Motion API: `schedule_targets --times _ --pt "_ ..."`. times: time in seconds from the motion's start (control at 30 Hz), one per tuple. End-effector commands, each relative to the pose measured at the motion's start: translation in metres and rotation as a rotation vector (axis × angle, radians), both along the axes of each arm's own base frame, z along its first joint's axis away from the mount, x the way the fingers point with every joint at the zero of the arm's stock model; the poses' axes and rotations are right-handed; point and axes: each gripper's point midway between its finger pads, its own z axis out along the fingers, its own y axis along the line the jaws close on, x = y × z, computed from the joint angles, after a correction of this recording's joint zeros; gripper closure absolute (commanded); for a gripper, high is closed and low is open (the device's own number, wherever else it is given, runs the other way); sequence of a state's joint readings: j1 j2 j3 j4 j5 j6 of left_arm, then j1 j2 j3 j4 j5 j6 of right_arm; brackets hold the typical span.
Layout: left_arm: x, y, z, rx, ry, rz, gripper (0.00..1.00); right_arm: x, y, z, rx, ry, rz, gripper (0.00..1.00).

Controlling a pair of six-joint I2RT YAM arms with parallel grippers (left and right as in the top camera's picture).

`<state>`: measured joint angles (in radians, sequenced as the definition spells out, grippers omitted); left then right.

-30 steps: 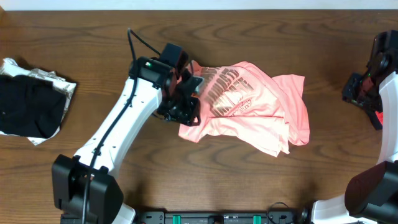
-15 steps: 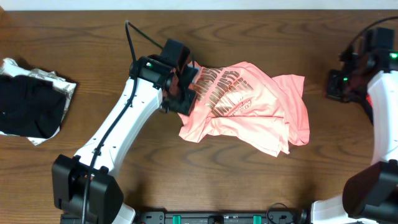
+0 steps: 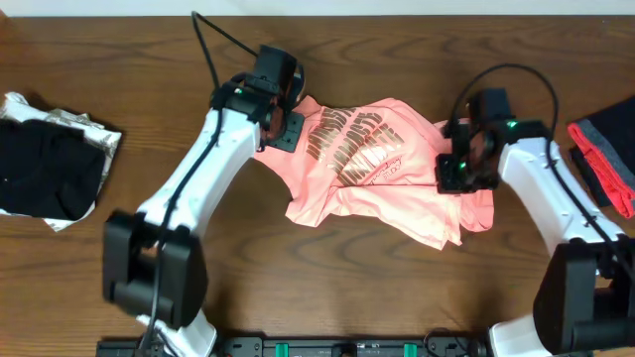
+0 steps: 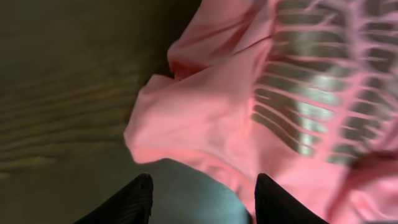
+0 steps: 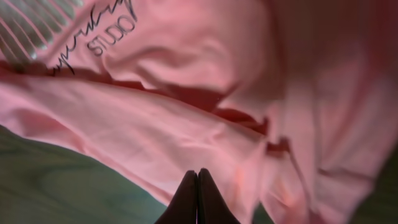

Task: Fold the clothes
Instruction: 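Grasp the shirt's left and right edges with both grippers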

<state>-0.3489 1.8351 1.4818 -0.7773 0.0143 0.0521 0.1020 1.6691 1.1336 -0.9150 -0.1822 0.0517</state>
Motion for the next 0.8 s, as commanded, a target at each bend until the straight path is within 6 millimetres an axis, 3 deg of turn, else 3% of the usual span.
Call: schedule_targets --times 0.0,0.23,0.47,0.77 --pt "0.007 0.004 -0.026 0.031 0.040 -0.018 0.47 -0.005 0.007 -0.012 0.009 0.006 -0.010 0.99" --pt "0.016 -0.016 -0.069 -0.053 0.100 -0.063 0.47 -0.010 0.004 -0.025 -0.005 0.010 -0.037 0.99" --pt "0.007 -0.013 -0.107 -0.027 0.190 -0.059 0.47 -0.011 0.002 -0.026 -0.014 0.016 -0.046 0.99" --pt "-0.003 -0.010 -0.115 -0.012 0.239 -0.053 0.47 -0.019 0.002 -0.047 -0.008 0.016 -0.097 0.98"
